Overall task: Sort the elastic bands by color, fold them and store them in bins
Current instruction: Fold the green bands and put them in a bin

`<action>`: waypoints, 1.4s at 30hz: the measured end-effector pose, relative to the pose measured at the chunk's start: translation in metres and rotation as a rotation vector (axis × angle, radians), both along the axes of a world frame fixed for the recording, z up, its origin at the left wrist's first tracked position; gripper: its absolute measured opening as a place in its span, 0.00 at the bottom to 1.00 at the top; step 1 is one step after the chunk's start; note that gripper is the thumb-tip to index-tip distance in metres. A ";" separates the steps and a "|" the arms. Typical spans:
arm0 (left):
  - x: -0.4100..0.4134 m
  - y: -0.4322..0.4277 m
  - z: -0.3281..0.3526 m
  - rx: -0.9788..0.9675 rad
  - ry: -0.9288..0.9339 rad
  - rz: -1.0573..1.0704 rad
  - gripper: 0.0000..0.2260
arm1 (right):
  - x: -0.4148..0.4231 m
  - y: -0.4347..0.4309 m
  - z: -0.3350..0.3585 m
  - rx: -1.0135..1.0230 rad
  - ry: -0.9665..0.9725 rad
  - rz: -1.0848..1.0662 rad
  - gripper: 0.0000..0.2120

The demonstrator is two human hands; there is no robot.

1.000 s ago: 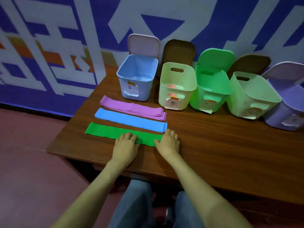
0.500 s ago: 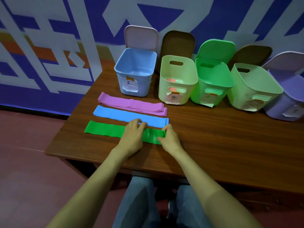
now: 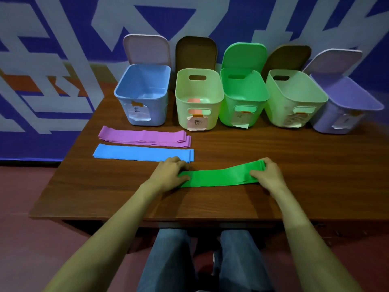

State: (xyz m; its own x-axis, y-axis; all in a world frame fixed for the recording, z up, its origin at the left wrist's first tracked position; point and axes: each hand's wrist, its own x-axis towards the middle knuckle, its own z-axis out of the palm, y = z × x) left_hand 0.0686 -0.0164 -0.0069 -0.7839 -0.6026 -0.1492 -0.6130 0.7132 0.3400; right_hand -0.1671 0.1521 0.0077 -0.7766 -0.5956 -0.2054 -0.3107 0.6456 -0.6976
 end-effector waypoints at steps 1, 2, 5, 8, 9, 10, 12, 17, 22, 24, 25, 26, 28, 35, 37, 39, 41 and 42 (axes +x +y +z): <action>0.000 0.006 -0.002 -0.021 0.037 0.034 0.18 | -0.007 0.005 0.000 0.016 -0.008 -0.033 0.12; 0.000 0.012 -0.004 -0.035 0.091 0.092 0.17 | -0.012 0.009 -0.002 0.034 -0.009 -0.054 0.13; 0.005 0.031 -0.010 -0.041 0.202 0.397 0.19 | -0.019 0.014 -0.009 0.078 0.000 -0.080 0.18; 0.010 0.048 -0.011 0.028 0.174 0.684 0.26 | -0.018 0.015 -0.018 0.100 0.026 -0.091 0.19; 0.009 0.051 -0.012 0.060 0.154 0.754 0.27 | -0.018 0.015 -0.019 0.101 0.033 -0.094 0.19; 0.008 0.053 -0.013 0.099 0.141 0.816 0.27 | -0.017 0.015 -0.020 0.104 0.042 -0.093 0.19; 0.006 0.051 -0.015 0.202 0.143 0.909 0.25 | -0.016 0.014 -0.019 0.113 0.056 -0.088 0.19; 0.001 0.043 -0.010 0.278 0.062 0.895 0.16 | -0.015 0.015 -0.020 0.135 0.062 -0.088 0.19; 0.000 0.048 -0.010 0.197 0.191 0.735 0.09 | -0.022 0.015 -0.019 0.135 0.002 -0.106 0.17; -0.002 0.052 -0.007 0.189 0.216 0.728 0.09 | -0.025 0.016 -0.019 0.140 0.010 -0.114 0.16; -0.003 0.053 -0.005 0.199 0.231 0.732 0.08 | -0.026 0.016 -0.020 0.142 0.025 -0.112 0.17; -0.002 0.052 -0.003 0.223 0.264 0.742 0.09 | -0.026 0.017 -0.020 0.141 0.039 -0.107 0.17; -0.001 0.049 0.002 0.316 0.404 0.794 0.12 | -0.027 0.018 -0.021 0.126 0.056 -0.095 0.18; -0.031 0.064 0.038 0.398 0.810 0.749 0.15 | -0.011 0.003 -0.026 -0.014 -0.090 0.008 0.17; -0.052 0.071 0.042 0.408 0.738 0.623 0.15 | -0.008 -0.002 -0.026 -0.059 -0.151 0.027 0.17; -0.075 0.080 0.042 0.385 0.593 0.505 0.17 | -0.008 -0.004 -0.024 -0.084 -0.181 0.022 0.17; -0.099 0.091 0.036 0.339 0.454 0.411 0.19 | -0.010 -0.002 -0.024 -0.084 -0.186 0.015 0.15; -0.109 0.097 0.032 0.324 0.398 0.372 0.20 | -0.011 0.000 -0.023 -0.073 -0.181 0.013 0.15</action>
State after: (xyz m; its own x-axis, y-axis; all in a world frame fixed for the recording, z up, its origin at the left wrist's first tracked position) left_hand -0.0408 0.0804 0.0251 -0.5634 -0.8188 -0.1101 -0.5827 0.2994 0.7555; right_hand -0.1780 0.1517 -0.0158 -0.7228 -0.6239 -0.2971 -0.1837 0.5880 -0.7878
